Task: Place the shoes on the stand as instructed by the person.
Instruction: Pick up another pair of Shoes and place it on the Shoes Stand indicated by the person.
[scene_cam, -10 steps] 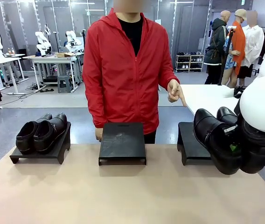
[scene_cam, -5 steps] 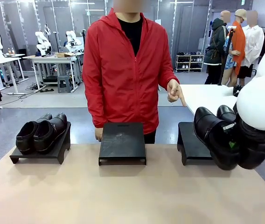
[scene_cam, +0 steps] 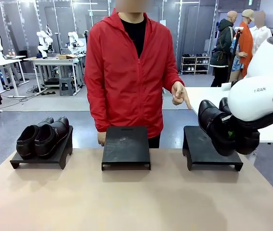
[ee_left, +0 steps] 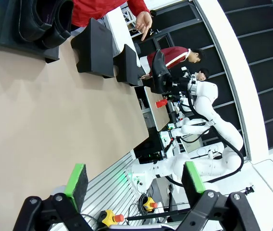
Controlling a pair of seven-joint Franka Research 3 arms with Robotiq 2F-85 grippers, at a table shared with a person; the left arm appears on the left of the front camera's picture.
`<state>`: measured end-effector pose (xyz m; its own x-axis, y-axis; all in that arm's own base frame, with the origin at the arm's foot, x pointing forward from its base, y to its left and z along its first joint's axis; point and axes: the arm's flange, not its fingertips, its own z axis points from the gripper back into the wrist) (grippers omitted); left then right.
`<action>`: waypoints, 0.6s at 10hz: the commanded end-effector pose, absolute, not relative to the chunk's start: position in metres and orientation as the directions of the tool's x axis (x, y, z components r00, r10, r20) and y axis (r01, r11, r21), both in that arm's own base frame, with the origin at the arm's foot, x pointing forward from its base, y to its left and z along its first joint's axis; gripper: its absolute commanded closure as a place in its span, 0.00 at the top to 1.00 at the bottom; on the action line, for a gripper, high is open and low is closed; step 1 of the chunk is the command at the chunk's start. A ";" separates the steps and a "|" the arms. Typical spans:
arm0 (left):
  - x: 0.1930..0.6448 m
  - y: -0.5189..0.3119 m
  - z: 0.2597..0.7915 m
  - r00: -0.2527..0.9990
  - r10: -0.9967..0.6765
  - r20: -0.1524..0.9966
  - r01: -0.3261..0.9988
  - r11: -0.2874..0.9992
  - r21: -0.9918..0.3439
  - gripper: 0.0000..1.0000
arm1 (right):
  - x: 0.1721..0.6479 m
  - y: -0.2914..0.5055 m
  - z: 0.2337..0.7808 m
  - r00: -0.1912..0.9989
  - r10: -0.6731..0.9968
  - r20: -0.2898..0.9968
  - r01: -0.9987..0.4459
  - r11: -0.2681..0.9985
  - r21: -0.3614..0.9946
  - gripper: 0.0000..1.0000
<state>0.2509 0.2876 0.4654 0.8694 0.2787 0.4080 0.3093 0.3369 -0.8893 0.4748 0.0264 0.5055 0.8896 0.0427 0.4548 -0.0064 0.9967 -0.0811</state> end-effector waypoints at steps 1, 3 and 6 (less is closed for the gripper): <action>0.248 0.286 0.466 0.864 0.264 0.429 0.334 0.336 -0.880 1.00 | 0.507 0.025 0.505 0.865 0.017 0.502 0.029 0.996 -0.084 0.08; 0.248 0.286 0.466 0.864 0.264 0.429 0.334 0.336 -0.880 1.00 | 0.534 0.026 0.491 0.865 0.003 0.502 0.040 0.996 -0.075 0.08; 0.248 0.286 0.466 0.864 0.264 0.429 0.334 0.336 -0.880 1.00 | 0.557 0.032 0.477 0.863 -0.006 0.506 0.029 0.999 -0.038 0.08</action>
<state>0.2509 0.2876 0.4654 0.8694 0.2786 0.4080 0.3094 0.3370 -0.8892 0.5471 0.0255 0.4682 0.8912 0.0232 0.4529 -0.0013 0.9988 -0.0486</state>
